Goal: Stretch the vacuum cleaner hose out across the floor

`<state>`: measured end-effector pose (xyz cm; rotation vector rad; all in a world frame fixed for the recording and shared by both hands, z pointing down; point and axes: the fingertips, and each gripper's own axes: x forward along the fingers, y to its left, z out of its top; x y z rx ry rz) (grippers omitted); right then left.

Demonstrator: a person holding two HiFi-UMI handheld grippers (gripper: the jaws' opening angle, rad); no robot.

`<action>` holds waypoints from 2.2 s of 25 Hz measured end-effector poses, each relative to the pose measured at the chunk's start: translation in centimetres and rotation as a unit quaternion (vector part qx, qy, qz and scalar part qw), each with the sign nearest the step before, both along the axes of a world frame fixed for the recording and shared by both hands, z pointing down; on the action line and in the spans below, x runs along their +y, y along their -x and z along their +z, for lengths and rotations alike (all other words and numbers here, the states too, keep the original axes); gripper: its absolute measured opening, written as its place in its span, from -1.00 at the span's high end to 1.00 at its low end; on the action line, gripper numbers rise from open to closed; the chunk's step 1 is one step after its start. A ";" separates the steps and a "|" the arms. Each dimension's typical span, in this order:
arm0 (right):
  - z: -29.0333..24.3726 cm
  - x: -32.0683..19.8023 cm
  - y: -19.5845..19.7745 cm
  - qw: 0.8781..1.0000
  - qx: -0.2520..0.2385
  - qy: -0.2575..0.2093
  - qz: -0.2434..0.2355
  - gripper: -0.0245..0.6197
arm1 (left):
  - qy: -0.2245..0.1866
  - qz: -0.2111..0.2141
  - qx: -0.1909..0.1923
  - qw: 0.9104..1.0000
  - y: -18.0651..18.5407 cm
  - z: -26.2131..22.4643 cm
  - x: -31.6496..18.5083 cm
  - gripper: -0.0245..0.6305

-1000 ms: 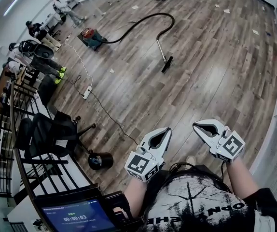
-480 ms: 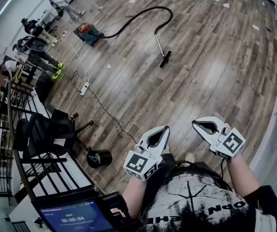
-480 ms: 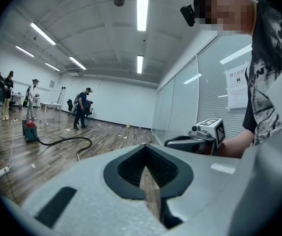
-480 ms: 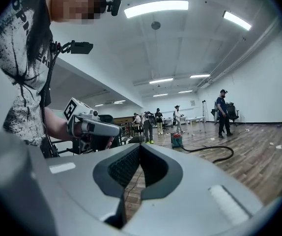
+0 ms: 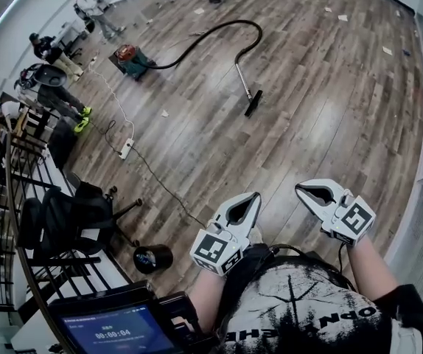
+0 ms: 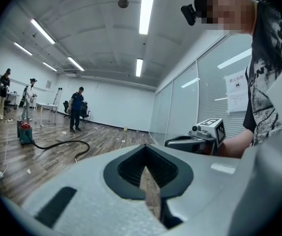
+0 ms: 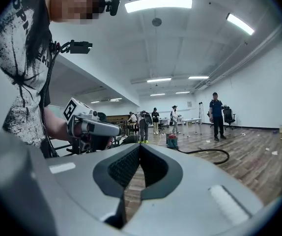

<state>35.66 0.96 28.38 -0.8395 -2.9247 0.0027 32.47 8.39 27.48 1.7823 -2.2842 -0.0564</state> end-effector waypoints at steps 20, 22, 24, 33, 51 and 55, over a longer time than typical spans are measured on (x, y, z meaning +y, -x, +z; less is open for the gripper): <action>0.5 11.1 16.5 0.999 0.016 -0.027 0.005 0.91 | -0.007 0.005 0.018 1.000 17.8 2.4 10.9 0.93; 0.8 11.7 17.6 0.999 0.024 -0.027 0.004 0.91 | -0.006 0.003 0.018 1.000 18.8 2.7 11.7 0.93; 0.9 12.1 18.5 0.999 0.026 -0.032 0.002 0.91 | -0.005 0.001 0.020 1.000 19.6 2.9 12.3 0.93; 1.3 10.6 23.5 0.999 0.028 -0.015 0.000 0.91 | -0.001 -0.009 0.026 1.000 23.7 3.5 11.1 0.93; -1.4 -4.5 42.8 0.996 0.006 -0.010 -0.085 0.91 | 0.008 -0.079 0.008 0.997 41.6 -0.2 -4.9 0.93; -1.7 -7.8 45.7 0.996 -0.003 -0.004 -0.092 0.91 | 0.009 -0.082 -0.002 0.997 44.4 -1.0 -8.2 0.93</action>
